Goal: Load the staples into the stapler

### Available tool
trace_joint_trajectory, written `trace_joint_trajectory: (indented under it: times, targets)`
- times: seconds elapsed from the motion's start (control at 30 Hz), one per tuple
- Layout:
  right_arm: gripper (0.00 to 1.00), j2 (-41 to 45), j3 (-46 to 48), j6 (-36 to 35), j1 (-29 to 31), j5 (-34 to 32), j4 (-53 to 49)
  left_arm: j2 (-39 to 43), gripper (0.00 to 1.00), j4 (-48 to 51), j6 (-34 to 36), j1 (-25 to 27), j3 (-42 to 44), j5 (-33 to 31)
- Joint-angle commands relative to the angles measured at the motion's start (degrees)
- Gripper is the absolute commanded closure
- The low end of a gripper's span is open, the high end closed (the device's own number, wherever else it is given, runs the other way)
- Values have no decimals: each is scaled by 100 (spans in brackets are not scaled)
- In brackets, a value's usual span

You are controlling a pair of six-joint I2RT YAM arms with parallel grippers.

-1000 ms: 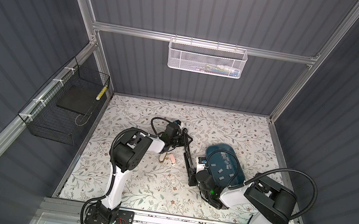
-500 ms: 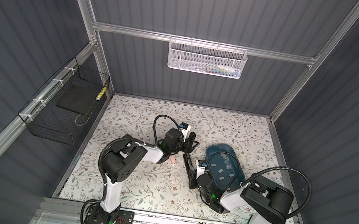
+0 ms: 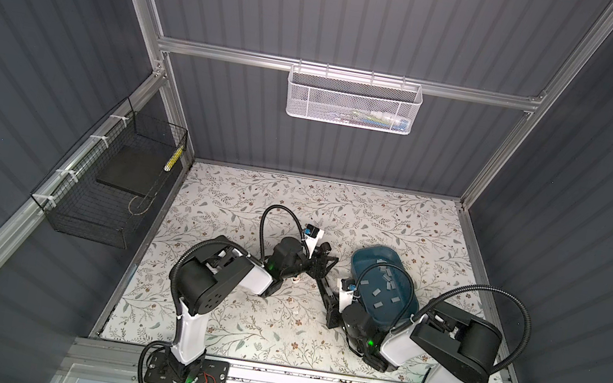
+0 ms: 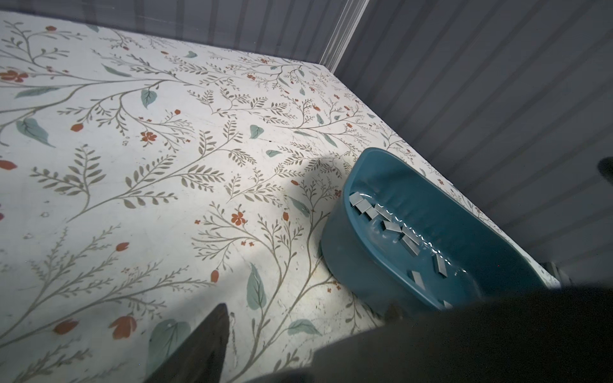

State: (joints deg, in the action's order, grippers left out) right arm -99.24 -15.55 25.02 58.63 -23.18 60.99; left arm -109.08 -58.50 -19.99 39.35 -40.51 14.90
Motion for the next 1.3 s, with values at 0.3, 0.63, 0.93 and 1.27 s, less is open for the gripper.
trace_joint_trajectory:
  times: [0.3,0.63,0.93,1.27]
  targets:
    - [63,421,342,-199,185,-161,131,125,14,-1371,498,44,596,154]
    - [65,333,321,-217,236,-175,185,-175,7,-2342,638,50,981,617]
    - [65,369,394,-225,241,-290,330,-363,7,-2921,625,64,1301,512]
    - [66,2073,-325,139,227,-888,-2295,871,7,-681,199,55,920,-587]
